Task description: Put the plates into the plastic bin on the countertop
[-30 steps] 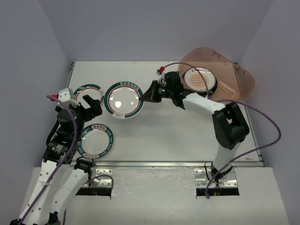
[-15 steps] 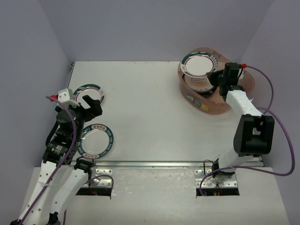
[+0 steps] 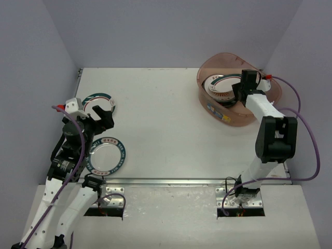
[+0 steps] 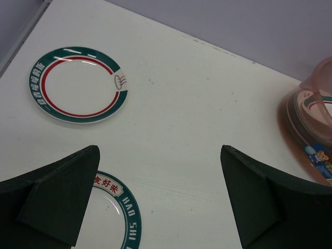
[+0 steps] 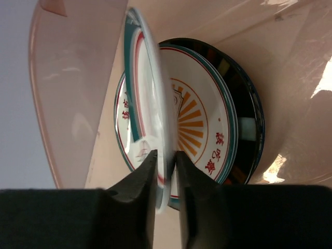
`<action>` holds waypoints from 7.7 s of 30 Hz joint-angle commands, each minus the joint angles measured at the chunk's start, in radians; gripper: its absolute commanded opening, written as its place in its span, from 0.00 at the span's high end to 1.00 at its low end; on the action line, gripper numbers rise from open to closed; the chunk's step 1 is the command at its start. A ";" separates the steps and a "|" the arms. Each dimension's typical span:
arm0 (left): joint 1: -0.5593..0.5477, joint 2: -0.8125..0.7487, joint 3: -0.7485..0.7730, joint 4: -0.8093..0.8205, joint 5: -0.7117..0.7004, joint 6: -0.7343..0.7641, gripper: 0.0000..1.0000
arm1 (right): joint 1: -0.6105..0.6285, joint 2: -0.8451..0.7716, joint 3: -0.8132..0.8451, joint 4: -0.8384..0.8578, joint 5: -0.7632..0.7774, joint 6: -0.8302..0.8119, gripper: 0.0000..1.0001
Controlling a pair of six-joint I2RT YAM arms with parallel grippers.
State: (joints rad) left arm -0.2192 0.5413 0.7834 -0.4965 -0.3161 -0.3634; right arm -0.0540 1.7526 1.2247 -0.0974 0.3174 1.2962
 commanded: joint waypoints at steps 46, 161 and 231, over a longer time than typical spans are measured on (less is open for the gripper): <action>0.616 1.092 0.184 0.350 0.164 -0.521 0.00 | 0.229 -0.631 -0.379 0.310 -1.007 -0.485 0.01; 0.041 0.276 0.070 -0.063 0.171 0.014 0.00 | 0.017 0.223 0.670 -0.966 -0.207 0.172 0.01; 0.032 -0.114 0.004 -0.013 -0.171 -0.048 0.00 | 0.255 -0.293 0.032 -0.136 -0.104 0.091 1.00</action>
State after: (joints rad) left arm -0.1822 0.4360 0.7897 -0.5574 -0.5020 -0.4236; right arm 0.3981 1.5097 1.3167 -0.0186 -0.0641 1.0884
